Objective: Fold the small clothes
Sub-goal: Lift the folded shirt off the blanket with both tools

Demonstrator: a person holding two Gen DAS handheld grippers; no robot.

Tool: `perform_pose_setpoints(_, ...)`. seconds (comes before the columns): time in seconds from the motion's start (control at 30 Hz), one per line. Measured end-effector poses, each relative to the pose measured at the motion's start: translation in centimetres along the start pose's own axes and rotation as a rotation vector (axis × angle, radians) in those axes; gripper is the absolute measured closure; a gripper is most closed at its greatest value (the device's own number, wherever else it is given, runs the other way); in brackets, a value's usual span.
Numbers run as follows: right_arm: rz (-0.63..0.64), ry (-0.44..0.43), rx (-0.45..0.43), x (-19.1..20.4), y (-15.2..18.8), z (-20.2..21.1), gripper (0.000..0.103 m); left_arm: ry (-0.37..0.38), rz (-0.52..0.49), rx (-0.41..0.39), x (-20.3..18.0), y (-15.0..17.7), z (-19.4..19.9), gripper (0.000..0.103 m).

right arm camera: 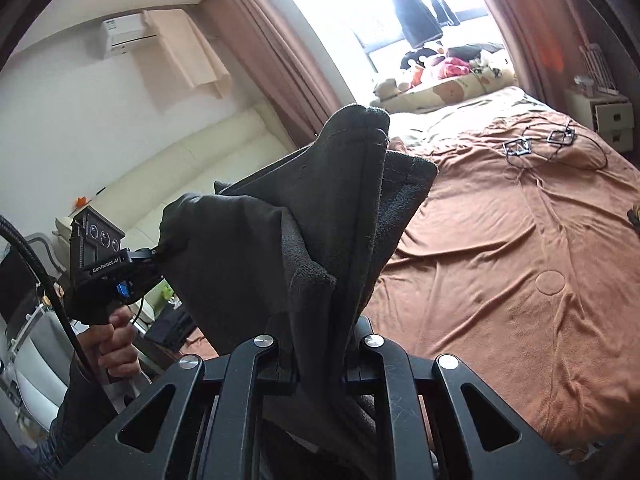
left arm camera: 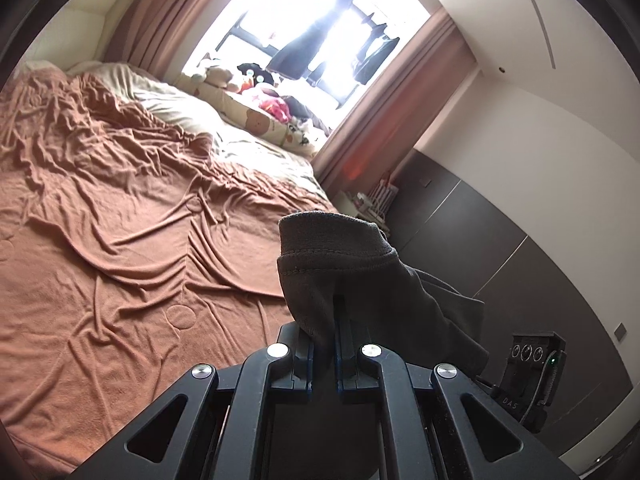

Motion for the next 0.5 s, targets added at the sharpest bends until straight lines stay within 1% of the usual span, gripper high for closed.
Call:
perform_pose_setpoints(0.13,0.018,-0.026,-0.022,1.4,-0.1,0.6,0.093,-0.004,-0.012,-0.034,-1.0,-1.0,2.6,0.096)
perform_pose_setpoints(0.3,0.058,-0.041,-0.037,2.3,-0.9,-0.4,0.093,-0.002,-0.036,-0.069,-1.5,-2.4,5.0,0.096)
perform_pose_setpoints(0.43,0.066,-0.047,-0.046,3.2,-2.2,-2.1,0.093,0.003,-0.042,-0.090,-0.3,-4.0,6.3,0.096)
perform_pose_setpoints(0.5,0.084,-0.036,-0.037,3.8,-2.4,-3.4,0.093,-0.003,-0.027,-0.102,0.9,-4.4,7.0,0.096)
Point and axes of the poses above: each gripper's, at about its wrist camera, not at the fingertips, and z roughly against the way its jaws point, x to its left, y to its underside, the point moved 5 cm from there along -z, roughly the way its jaws point, and after that the axes turned 6 degrees about -z, right-handed, at the moved point
